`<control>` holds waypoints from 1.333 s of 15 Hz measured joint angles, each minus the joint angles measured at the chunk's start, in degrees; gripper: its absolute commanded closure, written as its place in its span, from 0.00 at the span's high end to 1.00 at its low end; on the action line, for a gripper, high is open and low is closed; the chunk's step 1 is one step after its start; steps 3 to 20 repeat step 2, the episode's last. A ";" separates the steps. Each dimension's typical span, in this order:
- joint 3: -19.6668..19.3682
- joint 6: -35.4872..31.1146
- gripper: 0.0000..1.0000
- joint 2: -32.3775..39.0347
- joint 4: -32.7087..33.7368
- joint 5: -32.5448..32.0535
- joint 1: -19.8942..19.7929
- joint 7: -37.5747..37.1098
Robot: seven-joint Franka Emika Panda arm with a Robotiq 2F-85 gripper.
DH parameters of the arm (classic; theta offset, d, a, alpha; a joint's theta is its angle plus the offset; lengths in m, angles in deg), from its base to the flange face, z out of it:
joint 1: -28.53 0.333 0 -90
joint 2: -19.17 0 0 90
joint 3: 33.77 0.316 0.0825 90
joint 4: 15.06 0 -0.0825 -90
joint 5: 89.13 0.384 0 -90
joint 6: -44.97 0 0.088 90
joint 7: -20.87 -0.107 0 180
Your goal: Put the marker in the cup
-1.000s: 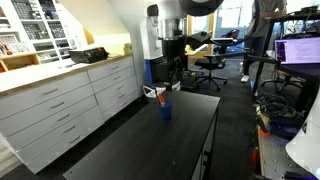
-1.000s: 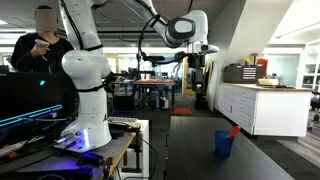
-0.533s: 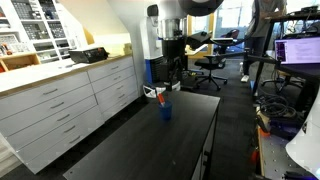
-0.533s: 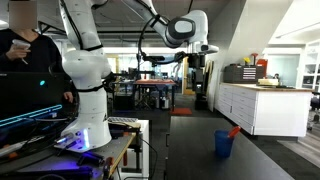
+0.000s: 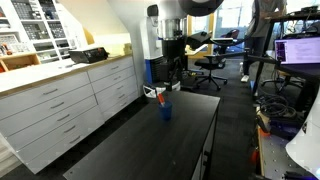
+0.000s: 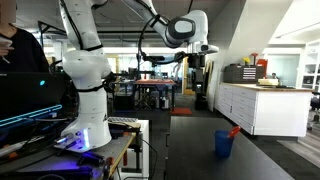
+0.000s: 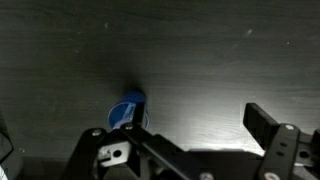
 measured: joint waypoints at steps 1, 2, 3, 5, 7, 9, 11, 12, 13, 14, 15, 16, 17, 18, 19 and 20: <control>0.00 0.00 1.00 0.00 0.00 0.00 0.00 0.00; 0.00 0.00 1.00 0.00 0.00 0.00 0.00 0.00; 0.00 0.00 1.00 0.00 0.00 0.00 0.00 0.00; 0.00 0.00 1.00 0.00 0.00 0.00 0.00 0.00; 0.00 0.00 1.00 0.00 0.00 0.00 0.00 0.00; 0.00 0.00 1.00 0.00 0.00 0.00 0.00 0.00; 0.00 0.00 1.00 0.00 0.00 0.00 0.00 0.00; 0.00 0.00 1.00 0.00 0.00 0.00 0.00 0.00; 0.00 0.00 1.00 0.00 0.00 0.00 0.00 0.00; 0.00 0.00 1.00 0.00 0.00 0.00 0.00 0.00; 0.00 0.00 1.00 0.00 0.00 0.00 0.00 0.00; 0.00 0.00 1.00 0.00 0.00 0.00 0.00 0.00; 0.00 0.00 1.00 0.00 0.00 0.00 0.00 0.00; 0.00 0.00 1.00 0.00 0.00 0.00 0.00 0.00; 0.00 0.00 1.00 0.00 0.00 0.00 0.00 0.00; 0.00 0.00 1.00 0.00 0.00 0.00 0.00 0.00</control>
